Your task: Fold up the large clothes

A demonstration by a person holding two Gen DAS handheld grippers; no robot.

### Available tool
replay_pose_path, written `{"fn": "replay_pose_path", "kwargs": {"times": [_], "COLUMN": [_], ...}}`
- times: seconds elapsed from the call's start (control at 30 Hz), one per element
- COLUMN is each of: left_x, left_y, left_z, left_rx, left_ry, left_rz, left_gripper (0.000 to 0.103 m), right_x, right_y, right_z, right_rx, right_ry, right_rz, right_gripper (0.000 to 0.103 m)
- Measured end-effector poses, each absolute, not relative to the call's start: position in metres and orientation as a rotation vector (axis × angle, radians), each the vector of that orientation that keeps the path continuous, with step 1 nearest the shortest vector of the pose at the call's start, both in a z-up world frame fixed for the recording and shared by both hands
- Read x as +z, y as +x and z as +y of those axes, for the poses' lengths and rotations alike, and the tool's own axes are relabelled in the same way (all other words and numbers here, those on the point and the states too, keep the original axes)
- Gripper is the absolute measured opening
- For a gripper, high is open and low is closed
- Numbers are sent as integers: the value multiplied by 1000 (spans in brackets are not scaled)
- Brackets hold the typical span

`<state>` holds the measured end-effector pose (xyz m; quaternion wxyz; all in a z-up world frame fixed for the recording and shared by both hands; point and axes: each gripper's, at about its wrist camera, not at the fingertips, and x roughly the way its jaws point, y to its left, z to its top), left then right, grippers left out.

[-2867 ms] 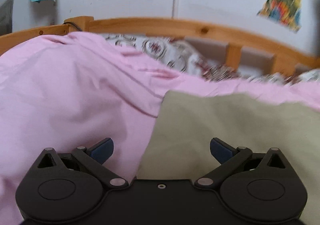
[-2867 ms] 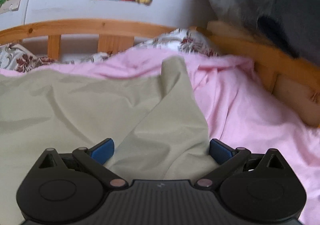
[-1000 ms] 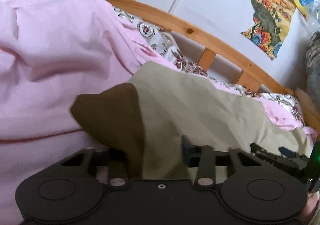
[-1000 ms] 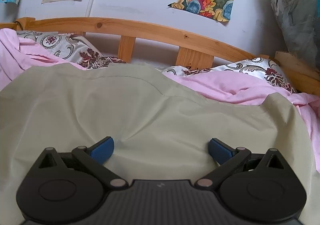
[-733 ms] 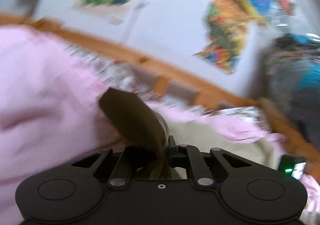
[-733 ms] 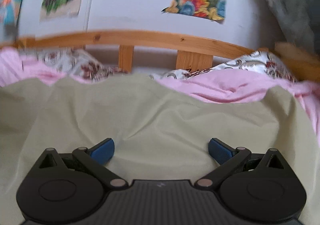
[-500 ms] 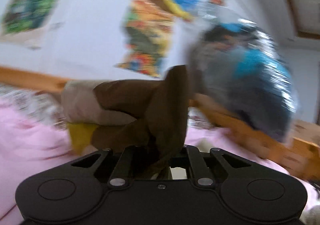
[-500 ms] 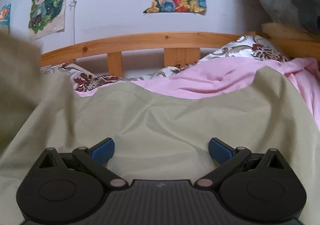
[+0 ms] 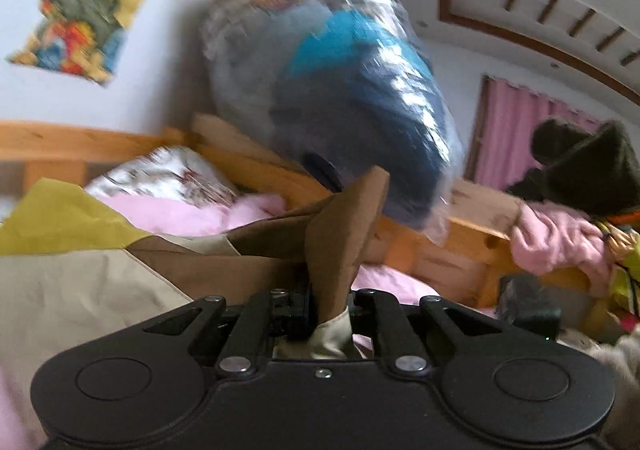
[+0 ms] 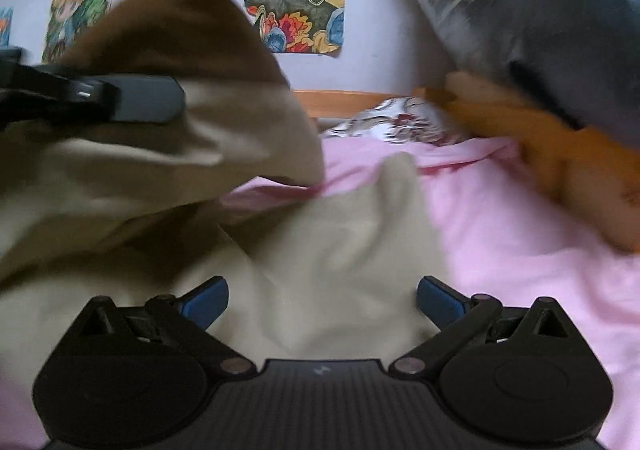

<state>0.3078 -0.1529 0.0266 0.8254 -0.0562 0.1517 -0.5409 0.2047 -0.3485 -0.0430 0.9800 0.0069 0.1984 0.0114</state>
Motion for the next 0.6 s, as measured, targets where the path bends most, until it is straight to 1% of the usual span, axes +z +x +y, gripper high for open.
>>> {"fn": "replay_pose_path", "kwargs": {"times": [0.13, 0.27, 0.43, 0.53, 0.57, 0.6], "left_x": [13, -10, -41, -58, -59, -58], "left_y": [305, 302, 304, 314, 316, 317], "left_z": [-180, -207, -227, -233, -233, -230], "left_rx": [-1244, -1363, -1474, -1495, -1504, -1509], "left_ry": [-34, 53, 118, 96, 86, 77], "left_rz": [397, 525, 663, 733, 746, 746], "left_gripper": [12, 14, 21, 22, 24, 28], "right_x": [-36, -25, -16, -19, -23, -24], "right_y": [176, 163, 166, 171, 168, 169], "right_z": [-387, -417, -433, -435, -435, -438], "right_rx": [-92, -193, -232, -255, -265, -272], "right_ry": [-60, -63, -93, -102, -99, -90], "right_rz": [410, 393, 360, 360, 362, 365], "right_gripper": [103, 103, 103, 103, 103, 103]}}
